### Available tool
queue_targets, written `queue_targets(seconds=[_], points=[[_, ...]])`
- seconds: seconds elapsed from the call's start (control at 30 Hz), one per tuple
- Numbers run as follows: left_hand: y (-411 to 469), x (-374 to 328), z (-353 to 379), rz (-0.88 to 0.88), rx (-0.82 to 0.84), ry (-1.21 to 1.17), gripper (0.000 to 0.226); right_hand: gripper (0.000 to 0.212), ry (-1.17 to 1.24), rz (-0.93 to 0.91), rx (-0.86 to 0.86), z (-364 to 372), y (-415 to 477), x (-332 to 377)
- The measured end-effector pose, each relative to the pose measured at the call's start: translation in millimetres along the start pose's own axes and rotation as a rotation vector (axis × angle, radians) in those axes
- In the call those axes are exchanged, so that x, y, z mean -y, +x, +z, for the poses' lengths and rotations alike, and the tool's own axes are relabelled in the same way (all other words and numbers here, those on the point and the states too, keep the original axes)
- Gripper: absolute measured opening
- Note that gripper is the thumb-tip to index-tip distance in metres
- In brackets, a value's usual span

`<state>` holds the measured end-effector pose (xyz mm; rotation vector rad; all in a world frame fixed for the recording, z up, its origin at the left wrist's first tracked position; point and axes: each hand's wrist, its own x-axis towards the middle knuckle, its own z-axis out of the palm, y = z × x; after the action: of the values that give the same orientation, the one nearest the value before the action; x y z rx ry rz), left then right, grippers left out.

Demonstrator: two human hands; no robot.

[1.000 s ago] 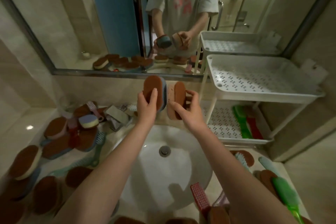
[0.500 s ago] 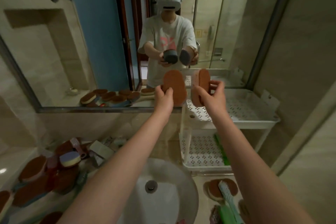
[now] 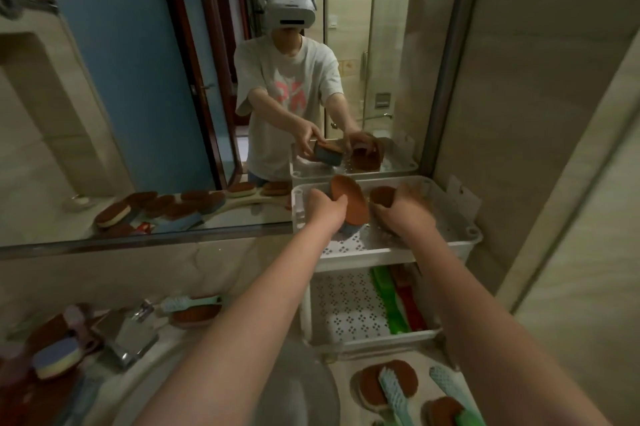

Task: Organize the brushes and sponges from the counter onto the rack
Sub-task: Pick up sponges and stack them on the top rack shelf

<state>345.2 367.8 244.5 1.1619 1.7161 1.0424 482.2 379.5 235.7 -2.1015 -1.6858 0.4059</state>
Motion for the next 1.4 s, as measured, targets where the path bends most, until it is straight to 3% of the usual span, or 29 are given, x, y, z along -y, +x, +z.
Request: queue_targets(seconds=[0.1, 0.23, 0.33, 0.53, 0.83, 1.07, 1.17, 1.27, 1.4], points=[[1, 4, 9, 0.015, -0.017, 0.142, 0.069, 0.042, 0.013, -0.041, -0.012, -3, -2, -4], [-1, 6, 7, 0.141, -0.118, 0.408, 0.061, 0.043, -0.042, -0.211, -0.110, -1, -19, -13], [-2, 13, 7, 0.304, -0.073, 0.497, 0.055, 0.050, -0.114, -0.346, -0.005, 3, -24, -18], [3, 11, 19, 0.338, 0.142, 0.510, 0.054, 0.052, -0.129, -0.321, 0.089, -10, -8, -37], [8, -12, 71, 0.322, 0.253, 0.506, 0.048, 0.053, 0.021, -0.274, 0.171, -20, 19, -64], [13, -11, 73, 0.302, 0.287, 0.316, 0.043, 0.055, 0.033, -0.275, 0.100, -17, 16, -64], [6, -13, 64, 0.281, 0.281, 0.183, 0.044, 0.052, 0.041, -0.303, -0.040, -18, 11, -66], [-5, -10, 50, 0.309, 0.178, 0.118, 0.041, 0.041, 0.093, -0.329, -0.163, -18, -1, -65], [-34, 8, 25, 0.528, -0.052, 0.112, 0.028, 0.033, 0.175, -0.424, -0.351, -5, -29, -57]])
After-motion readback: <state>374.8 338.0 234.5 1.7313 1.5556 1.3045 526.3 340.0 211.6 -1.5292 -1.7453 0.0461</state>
